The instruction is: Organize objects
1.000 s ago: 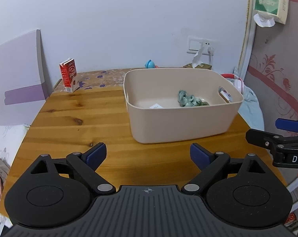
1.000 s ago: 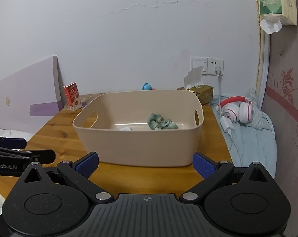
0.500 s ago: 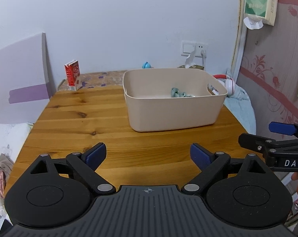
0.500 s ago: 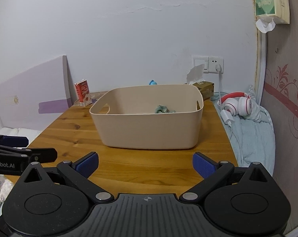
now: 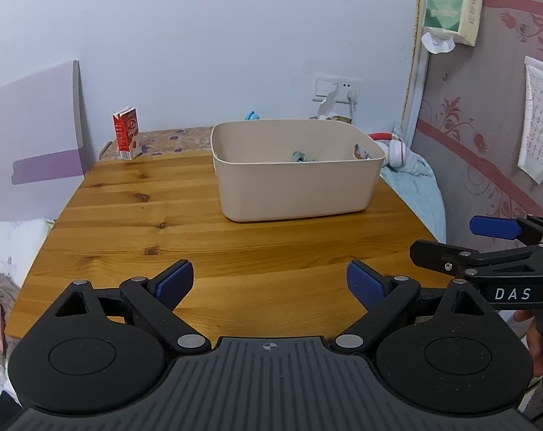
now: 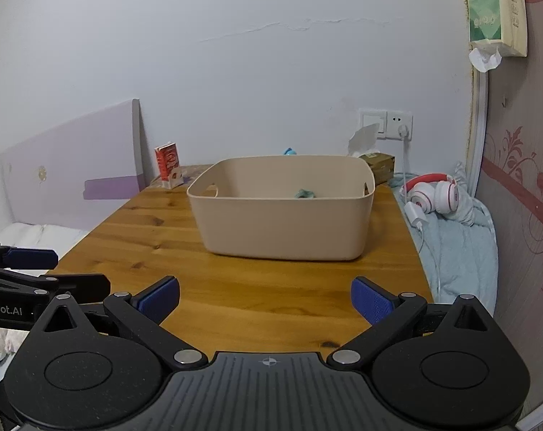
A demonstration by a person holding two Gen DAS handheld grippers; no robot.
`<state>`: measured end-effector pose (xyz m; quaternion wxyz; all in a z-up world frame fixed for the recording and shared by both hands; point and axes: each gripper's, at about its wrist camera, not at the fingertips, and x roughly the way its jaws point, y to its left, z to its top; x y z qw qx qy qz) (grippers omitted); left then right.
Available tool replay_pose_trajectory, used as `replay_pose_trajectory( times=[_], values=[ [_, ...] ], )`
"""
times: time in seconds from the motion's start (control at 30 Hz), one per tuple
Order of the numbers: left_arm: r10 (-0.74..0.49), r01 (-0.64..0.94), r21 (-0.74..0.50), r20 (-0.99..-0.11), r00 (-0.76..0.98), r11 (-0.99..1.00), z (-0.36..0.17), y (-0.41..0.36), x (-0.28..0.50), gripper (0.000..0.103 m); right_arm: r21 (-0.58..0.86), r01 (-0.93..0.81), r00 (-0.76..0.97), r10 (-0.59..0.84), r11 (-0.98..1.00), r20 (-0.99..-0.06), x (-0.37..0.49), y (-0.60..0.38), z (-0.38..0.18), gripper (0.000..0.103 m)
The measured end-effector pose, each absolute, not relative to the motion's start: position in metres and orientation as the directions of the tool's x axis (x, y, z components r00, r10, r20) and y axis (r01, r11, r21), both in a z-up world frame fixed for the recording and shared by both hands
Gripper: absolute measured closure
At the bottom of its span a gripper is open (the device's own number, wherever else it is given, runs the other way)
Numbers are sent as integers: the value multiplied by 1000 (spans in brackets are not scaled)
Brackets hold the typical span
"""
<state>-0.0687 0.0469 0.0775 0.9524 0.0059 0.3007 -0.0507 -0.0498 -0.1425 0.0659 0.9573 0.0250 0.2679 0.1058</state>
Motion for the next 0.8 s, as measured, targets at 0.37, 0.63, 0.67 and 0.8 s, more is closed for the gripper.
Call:
replay_pose_trajectory(
  times=[0.37, 0.63, 0.67, 0.8],
  values=[
    [-88, 87, -30, -585, 806, 996, 75, 57, -77, 9, 80, -194, 834, 207, 978, -511, -67, -137, 67, 0],
    [-83, 80, -32, -604, 792, 996, 71, 64, -71, 9, 72, -196, 830, 204, 978, -520, -62, -132, 70, 0],
    [-83, 78, -34, -606, 791, 996, 70, 65, -69, 9, 73, -196, 829, 205, 978, -520, -60, -132, 70, 0],
    [-86, 75, -43, -609, 788, 996, 68, 70, -61, 8, 82, -203, 824, 216, 976, -524, -52, -128, 69, 0]
  ],
)
